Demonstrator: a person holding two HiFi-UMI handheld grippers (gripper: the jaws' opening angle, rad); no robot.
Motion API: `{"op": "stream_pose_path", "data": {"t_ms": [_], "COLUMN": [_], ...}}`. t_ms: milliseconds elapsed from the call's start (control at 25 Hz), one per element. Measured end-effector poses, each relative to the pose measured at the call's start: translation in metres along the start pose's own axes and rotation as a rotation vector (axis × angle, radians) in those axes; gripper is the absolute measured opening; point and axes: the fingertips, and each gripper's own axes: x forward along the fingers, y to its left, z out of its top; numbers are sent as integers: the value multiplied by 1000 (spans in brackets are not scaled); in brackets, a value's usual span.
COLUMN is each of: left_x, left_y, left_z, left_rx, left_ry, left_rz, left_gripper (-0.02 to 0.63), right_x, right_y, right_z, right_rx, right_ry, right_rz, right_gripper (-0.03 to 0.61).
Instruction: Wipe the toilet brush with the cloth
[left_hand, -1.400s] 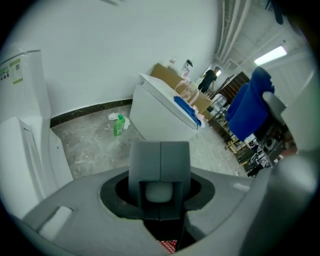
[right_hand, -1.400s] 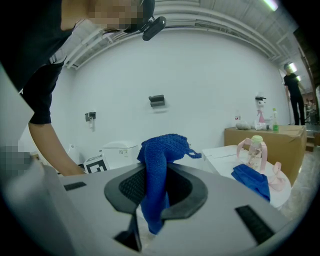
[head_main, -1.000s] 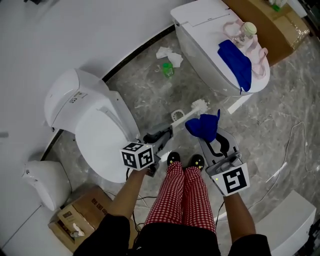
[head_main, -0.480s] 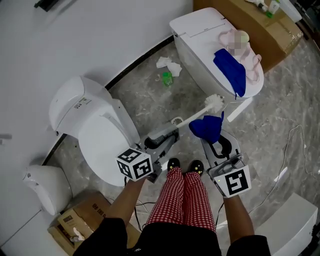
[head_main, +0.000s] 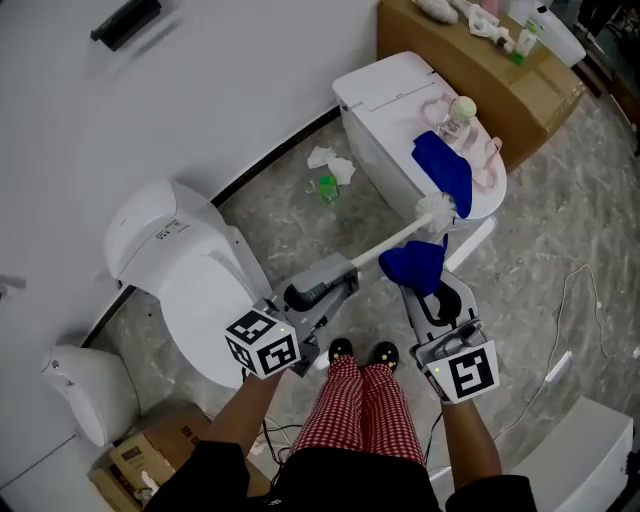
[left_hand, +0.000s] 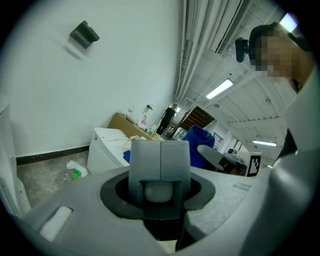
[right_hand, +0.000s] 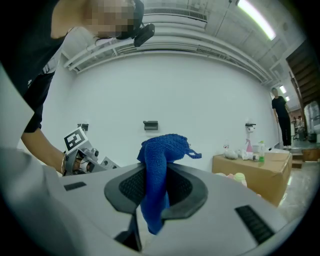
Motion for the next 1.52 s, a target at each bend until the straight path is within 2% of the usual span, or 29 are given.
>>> {"op": "stream_pose_path", "data": {"t_ms": [280, 720, 960, 1400, 1520], "left_x": [-15, -46, -61, -80, -84], "left_y": [-31, -86, -121, -178, -193], "left_z": [50, 115, 149, 194, 202], "left_rx": [46, 117, 187, 272, 307], "left_ry": [-63, -167, -209, -280, -298], "left_rz": [-47, -102, -137, -208, -204], "left_gripper": [163, 164, 163, 163, 164], "right_x": [-4, -11, -22, -36, -40], "right_y": [-3, 22, 38, 56, 60], "right_z": [47, 127, 179, 243, 255], "right_rx": [-21, -59, -1, -45, -61], "right_ry": [-55, -161, -248, -345, -366], "right_rz": [-12, 25, 64, 107, 116], "right_gripper": [81, 81, 81, 81, 81]}}
